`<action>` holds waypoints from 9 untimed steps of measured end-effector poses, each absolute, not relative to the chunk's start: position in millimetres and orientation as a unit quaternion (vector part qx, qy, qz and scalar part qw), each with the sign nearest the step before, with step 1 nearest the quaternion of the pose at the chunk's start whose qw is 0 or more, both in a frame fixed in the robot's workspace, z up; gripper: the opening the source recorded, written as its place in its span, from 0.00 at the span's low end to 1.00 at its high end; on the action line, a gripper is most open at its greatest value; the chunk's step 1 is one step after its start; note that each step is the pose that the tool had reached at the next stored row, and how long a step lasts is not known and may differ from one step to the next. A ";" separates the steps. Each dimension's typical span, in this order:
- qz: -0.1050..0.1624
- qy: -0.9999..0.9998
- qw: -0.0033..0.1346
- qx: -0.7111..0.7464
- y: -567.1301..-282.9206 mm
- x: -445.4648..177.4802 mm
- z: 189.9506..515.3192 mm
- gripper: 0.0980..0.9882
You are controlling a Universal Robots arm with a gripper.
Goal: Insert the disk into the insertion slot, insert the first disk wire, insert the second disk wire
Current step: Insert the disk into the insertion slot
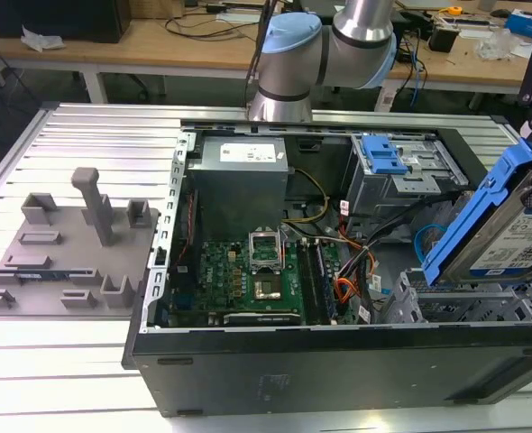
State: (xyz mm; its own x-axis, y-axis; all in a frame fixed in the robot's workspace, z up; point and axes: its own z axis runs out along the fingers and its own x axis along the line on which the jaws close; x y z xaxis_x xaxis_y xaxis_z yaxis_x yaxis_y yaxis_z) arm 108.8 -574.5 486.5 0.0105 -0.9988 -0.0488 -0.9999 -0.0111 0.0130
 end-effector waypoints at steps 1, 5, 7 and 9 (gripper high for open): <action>0.022 0.703 0.013 -0.711 -573.6 109.1 486.3 0.30; 0.022 0.703 0.013 -0.711 -567.5 111.0 484.2 0.30; 0.022 0.703 0.013 -0.711 -564.5 111.9 483.3 0.30; 0.022 0.703 0.012 -0.711 -562.3 112.4 482.1 0.30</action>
State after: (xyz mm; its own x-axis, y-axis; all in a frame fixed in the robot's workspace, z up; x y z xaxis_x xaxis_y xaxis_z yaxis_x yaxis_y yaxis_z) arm 112.4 -562.3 482.1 0.0104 -0.9988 -0.0487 -0.9999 -0.0111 0.0130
